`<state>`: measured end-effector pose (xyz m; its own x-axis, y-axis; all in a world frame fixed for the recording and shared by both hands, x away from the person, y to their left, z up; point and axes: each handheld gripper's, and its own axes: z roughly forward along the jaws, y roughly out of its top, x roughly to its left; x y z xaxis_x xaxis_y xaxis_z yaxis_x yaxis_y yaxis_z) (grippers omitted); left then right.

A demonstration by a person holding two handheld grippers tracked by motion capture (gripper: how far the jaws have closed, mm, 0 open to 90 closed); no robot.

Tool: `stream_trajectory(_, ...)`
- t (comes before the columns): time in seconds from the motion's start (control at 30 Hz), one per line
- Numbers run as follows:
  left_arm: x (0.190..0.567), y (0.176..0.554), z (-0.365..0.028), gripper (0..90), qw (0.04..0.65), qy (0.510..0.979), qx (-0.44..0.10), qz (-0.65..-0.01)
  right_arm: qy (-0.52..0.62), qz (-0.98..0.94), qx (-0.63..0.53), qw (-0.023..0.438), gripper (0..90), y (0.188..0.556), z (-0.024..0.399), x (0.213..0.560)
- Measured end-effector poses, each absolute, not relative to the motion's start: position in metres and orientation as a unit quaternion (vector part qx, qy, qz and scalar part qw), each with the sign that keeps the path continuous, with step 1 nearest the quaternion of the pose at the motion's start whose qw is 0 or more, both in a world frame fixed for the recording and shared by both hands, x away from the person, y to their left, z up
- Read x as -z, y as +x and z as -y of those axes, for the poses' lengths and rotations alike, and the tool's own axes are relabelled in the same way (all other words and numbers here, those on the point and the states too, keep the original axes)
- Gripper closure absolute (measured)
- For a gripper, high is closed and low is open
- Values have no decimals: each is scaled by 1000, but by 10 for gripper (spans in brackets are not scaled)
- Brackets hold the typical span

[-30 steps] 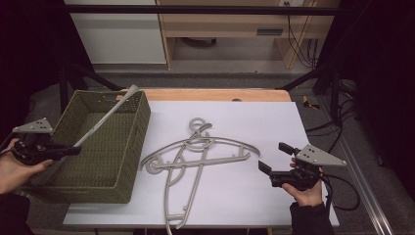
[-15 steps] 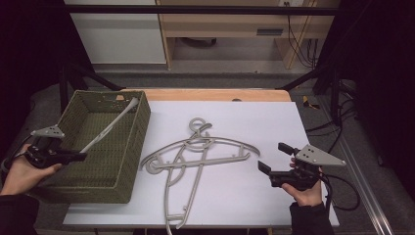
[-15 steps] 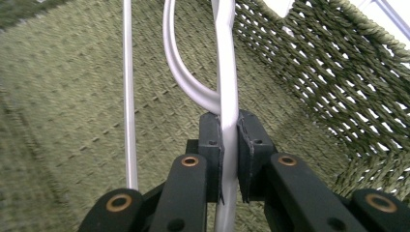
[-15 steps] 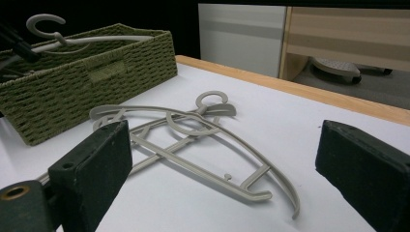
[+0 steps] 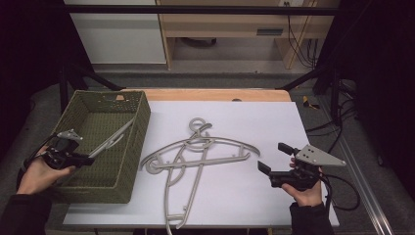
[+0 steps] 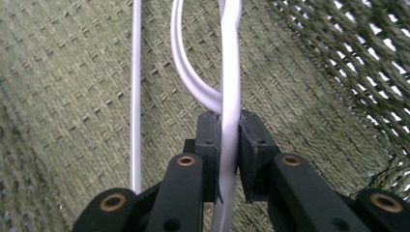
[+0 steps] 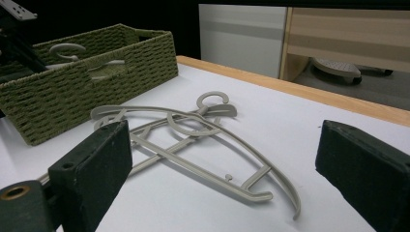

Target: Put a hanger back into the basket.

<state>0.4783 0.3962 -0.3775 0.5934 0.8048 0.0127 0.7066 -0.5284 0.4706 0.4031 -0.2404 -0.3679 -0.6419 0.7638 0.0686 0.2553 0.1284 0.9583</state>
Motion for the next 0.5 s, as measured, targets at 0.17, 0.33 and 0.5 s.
stream_trajectory(0.17,368,471,-395,731,238,856,-135,-437,357,-715,-556,228,61,403,240,368)
stream_trajectory(0.33,346,455,-382,669,283,852,-165,-408,356,-715,-556,229,61,403,240,368)
stream_trajectory(0.5,327,445,-361,537,323,843,-192,-384,355,-714,-557,230,61,403,240,367)
